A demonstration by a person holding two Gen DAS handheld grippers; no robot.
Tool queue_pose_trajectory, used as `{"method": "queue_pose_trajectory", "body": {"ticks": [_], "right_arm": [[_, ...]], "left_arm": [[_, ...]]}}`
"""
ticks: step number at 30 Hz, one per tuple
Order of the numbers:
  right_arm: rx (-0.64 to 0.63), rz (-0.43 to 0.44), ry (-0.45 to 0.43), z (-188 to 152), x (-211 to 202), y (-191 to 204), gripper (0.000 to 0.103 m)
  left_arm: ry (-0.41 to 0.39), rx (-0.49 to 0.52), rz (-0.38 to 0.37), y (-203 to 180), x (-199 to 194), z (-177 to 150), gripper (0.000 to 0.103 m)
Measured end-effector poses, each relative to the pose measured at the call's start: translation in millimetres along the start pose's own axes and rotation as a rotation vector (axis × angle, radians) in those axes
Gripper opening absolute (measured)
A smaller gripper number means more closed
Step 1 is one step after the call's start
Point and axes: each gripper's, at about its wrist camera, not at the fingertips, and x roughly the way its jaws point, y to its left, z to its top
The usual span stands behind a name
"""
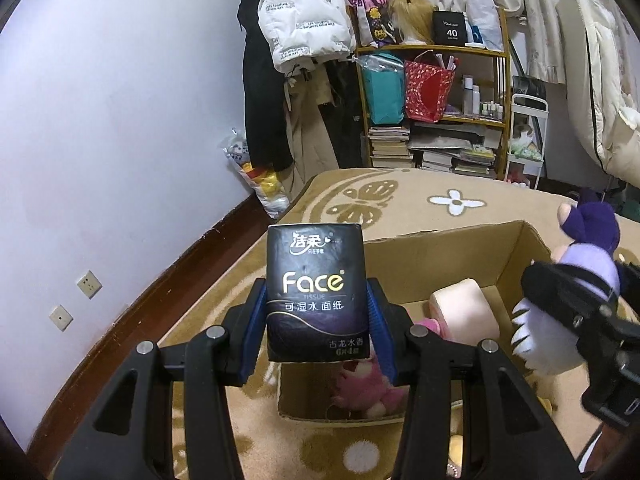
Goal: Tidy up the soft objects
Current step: 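Carry the tissue pack with the left tool while the right tool carries the purple doll over the box, then open both tools to drop the tissue pack and purple doll into the box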
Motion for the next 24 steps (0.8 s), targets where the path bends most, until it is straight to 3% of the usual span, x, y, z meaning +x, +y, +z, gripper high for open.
{"method": "queue_pose_trajectory", "body": {"ticks": [9, 16, 24], "right_arm": [[0.038, -0.002, 0.065, -12.5, 20.4, -13.5, 0.078], [0.044, -0.021, 0.062, -13.0, 20.9, -17.4, 0.084], [0.054, -0.037, 0.071, -9.7, 19.1, -20.3, 0.091]], "left_arm": [[0.039, 0.034, 0.008, -10.4, 16.5, -5.2, 0.046], [0.052, 0.057, 0.03, -14.5, 18.4, -8.3, 0.047], [0.033, 0.019, 0.052, -6.4, 11.9, -10.6, 0.078]]}}
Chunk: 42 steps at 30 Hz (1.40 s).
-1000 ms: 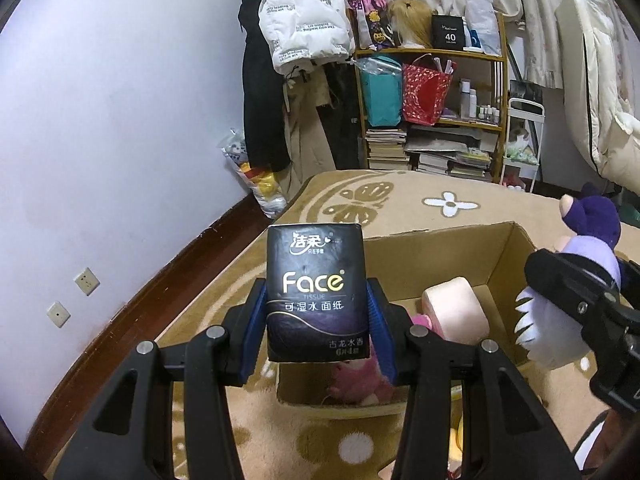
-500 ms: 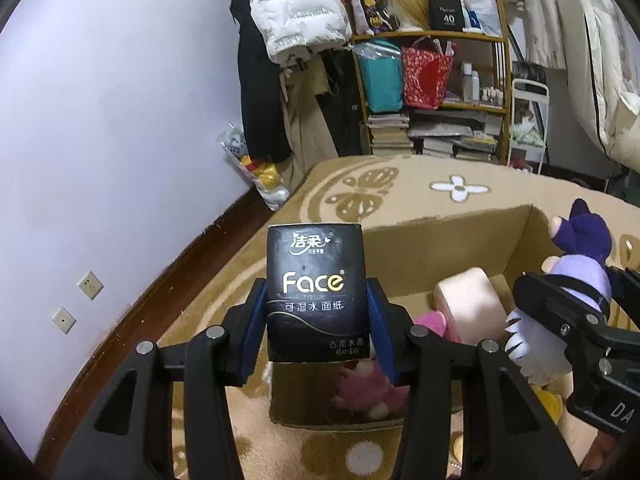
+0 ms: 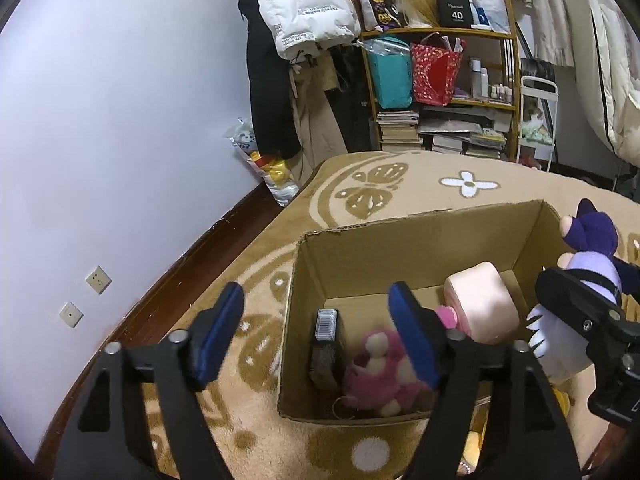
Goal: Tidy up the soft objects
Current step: 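Open both tools to drop the tissue pack and purple doll into the box, then move both tools back toward the yellow duck and white plush beside the box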
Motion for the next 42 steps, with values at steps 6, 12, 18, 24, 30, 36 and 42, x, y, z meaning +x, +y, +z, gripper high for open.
{"method": "queue_pose_trajectory", "body": {"ticks": [6, 12, 18, 24, 30, 36, 42], "right_arm": [[-0.006, 0.006, -0.003, -0.4, -4.0, 1.6, 0.1], [0.019, 0.002, -0.015, 1.4, -11.4, -2.1, 0.103], [0.055, -0.019, -0.003, -1.9, -15.3, -6.8, 0.103], [0.063, -0.046, 0.014, -7.4, -24.5, -8.0, 0.103], [0.084, -0.049, 0.033, -16.1, -35.2, -6.9, 0.103], [0.08, -0.048, 0.062, -26.3, -47.1, -1.3, 0.103], [0.076, -0.05, 0.092, -33.6, -61.0, -1.0, 0.103]], "left_arm": [[0.001, -0.012, 0.016, 7.0, -4.5, -0.8, 0.097], [0.009, -0.076, 0.014, 22.2, -8.5, -2.6, 0.098], [0.014, -0.121, 0.021, 34.8, -14.4, -4.0, 0.1], [0.036, -0.119, 0.006, 39.4, -25.4, -8.3, 0.1], [0.052, -0.103, 0.003, 38.6, -38.9, -17.3, 0.1], [0.056, -0.078, -0.017, 37.8, -55.7, -23.5, 0.1], [0.083, -0.095, -0.041, 43.8, -66.4, -28.9, 0.1]]}}
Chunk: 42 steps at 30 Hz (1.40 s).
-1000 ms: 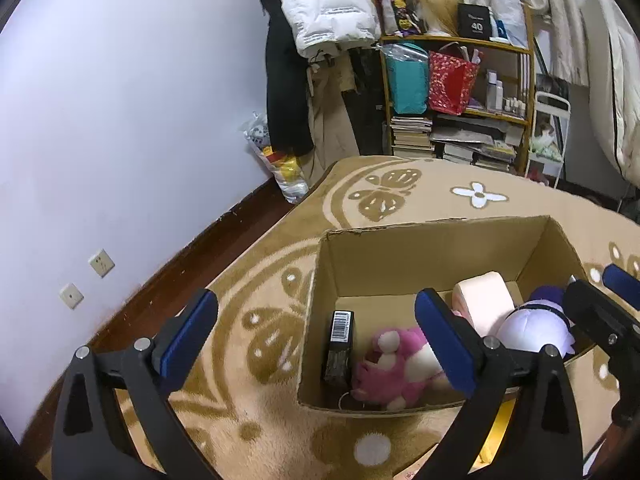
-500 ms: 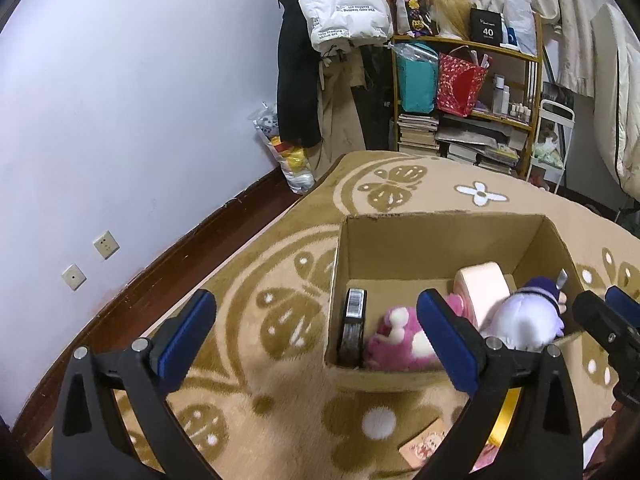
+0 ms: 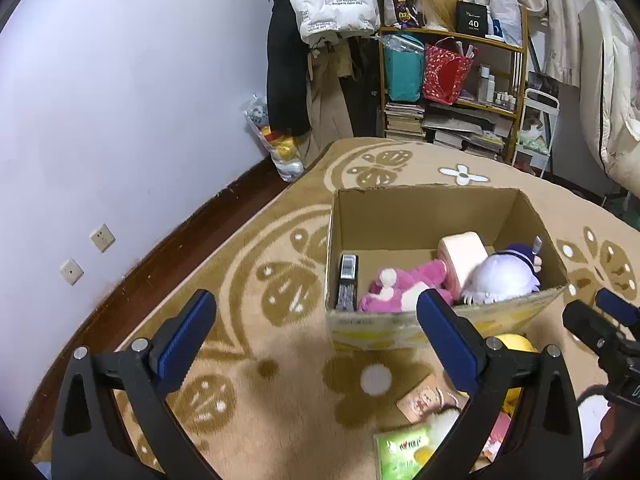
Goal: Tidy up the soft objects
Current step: 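Move both tools back toward the yellow duck and white plush beside the box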
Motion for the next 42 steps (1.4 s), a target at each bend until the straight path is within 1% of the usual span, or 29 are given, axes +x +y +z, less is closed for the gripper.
{"method": "queue_pose_trajectory", "body": {"ticks": [4, 11, 15, 18, 22, 27, 30, 33, 35, 37, 42], "right_arm": [[0.004, 0.0, 0.025, -8.8, -4.5, 0.0, 0.103], [-0.066, -0.013, 0.062, -25.1, -8.0, 17.0, 0.103], [-0.119, -0.009, 0.091, -34.8, -6.5, 29.7, 0.103], [-0.161, -0.038, 0.094, -40.7, -5.8, 36.6, 0.103], [-0.192, -0.009, 0.116, -47.0, -4.4, 43.5, 0.103], [-0.198, 0.028, 0.164, -55.6, 4.4, 48.3, 0.103], [-0.231, 0.041, 0.194, -63.4, 11.0, 54.8, 0.103], [-0.264, 0.056, 0.24, -70.7, 20.0, 61.2, 0.093], [-0.278, 0.068, 0.267, -75.3, 27.0, 63.9, 0.084], [-0.295, 0.07, 0.286, -79.3, 31.9, 66.6, 0.079], [-0.322, 0.088, 0.317, -86.4, 38.3, 72.7, 0.073]], "left_arm": [[0.019, -0.002, -0.01, 2.6, -6.1, -4.6, 0.1], [0.024, -0.012, -0.025, 9.1, -18.9, -13.5, 0.1], [0.061, -0.014, -0.036, 11.2, -18.5, -20.0, 0.1], [0.102, -0.017, -0.056, 11.7, -15.0, -25.9, 0.1], [0.155, -0.027, -0.07, 12.1, -7.9, -32.9, 0.1], [0.238, -0.026, -0.065, 11.0, 5.9, -43.5, 0.1], [0.263, -0.009, -0.06, 8.7, 10.8, -48.9, 0.1], [0.288, 0.02, -0.064, 2.9, 15.4, -53.4, 0.1], [0.313, 0.037, -0.067, 0.0, 19.7, -56.5, 0.1], [0.344, 0.051, -0.071, -3.9, 24.9, -60.6, 0.1], [0.377, 0.077, -0.067, -9.2, 31.1, -65.6, 0.1]]}}
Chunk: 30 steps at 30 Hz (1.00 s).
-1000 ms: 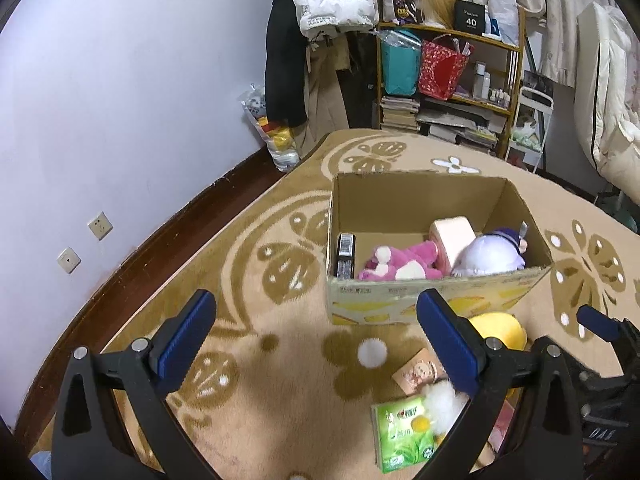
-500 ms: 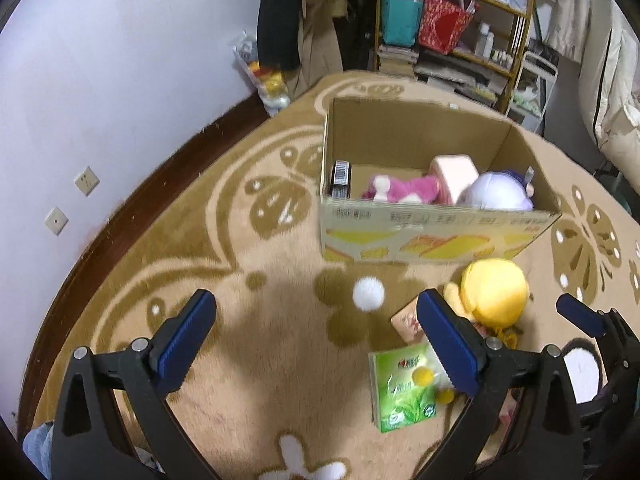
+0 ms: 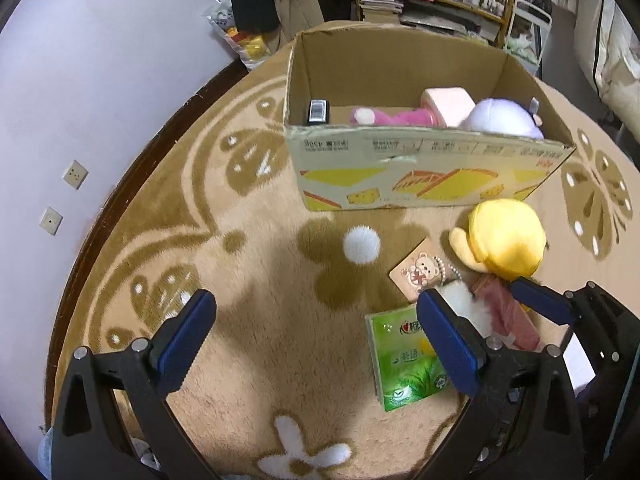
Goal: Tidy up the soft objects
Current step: 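Move both tools back toward the yellow duck and white plush beside the box, then grasp the white fluffy chick plush with the right tool while the left tool grasps the green tissue pack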
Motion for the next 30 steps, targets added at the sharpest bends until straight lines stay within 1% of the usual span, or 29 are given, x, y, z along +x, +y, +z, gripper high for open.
{"method": "queue_pose_trajectory", "body": {"ticks": [2, 5, 8, 12, 13, 14, 16, 18, 20, 22, 25, 30], "right_arm": [[-0.009, -0.015, 0.001, -0.3, 2.9, 1.8, 0.069], [-0.012, -0.011, 0.024, -1.4, 10.4, 1.8, 0.066], [-0.028, -0.024, 0.043, -1.6, 17.3, 2.9, 0.066], [-0.02, -0.038, 0.05, -1.0, 16.4, -1.9, 0.065], [-0.022, -0.049, 0.06, -1.5, 17.8, -2.5, 0.063], [-0.029, -0.06, 0.076, -2.6, 19.9, -2.7, 0.058], [-0.047, -0.074, 0.094, -3.6, 23.9, -1.0, 0.054], [-0.067, -0.082, 0.089, -3.7, 24.1, 2.1, 0.052], [-0.077, -0.068, 0.084, -2.6, 24.2, 3.8, 0.038], [-0.087, -0.049, 0.093, -2.5, 26.2, 4.9, 0.031], [-0.096, -0.035, 0.099, -2.6, 25.9, 4.4, 0.028], [-0.036, -0.037, 0.08, 0.8, 19.2, -9.8, 0.028]], "left_arm": [[0.013, 0.001, -0.001, -0.2, 3.3, 0.0, 0.1], [0.039, 0.0, 0.001, -0.5, 10.2, 0.0, 0.1], [0.062, 0.007, 0.006, -2.0, 16.0, -1.3, 0.1], [0.075, 0.026, 0.009, -6.8, 19.4, -2.2, 0.1], [0.078, 0.029, 0.011, -7.6, 20.7, -2.4, 0.1], [0.083, 0.033, 0.012, -8.8, 22.2, -2.6, 0.1], [0.096, 0.038, 0.013, -9.6, 25.0, -3.4, 0.1], [0.113, 0.045, 0.014, -10.8, 28.6, -5.0, 0.1], [0.126, 0.049, 0.013, -11.7, 31.0, -6.3, 0.1], [0.134, 0.049, 0.007, -12.1, 32.8, -7.0, 0.1], [0.149, 0.04, -0.022, -11.7, 35.6, -7.6, 0.1], [0.171, 0.006, -0.053, -7.3, 40.0, -7.5, 0.1]]}}
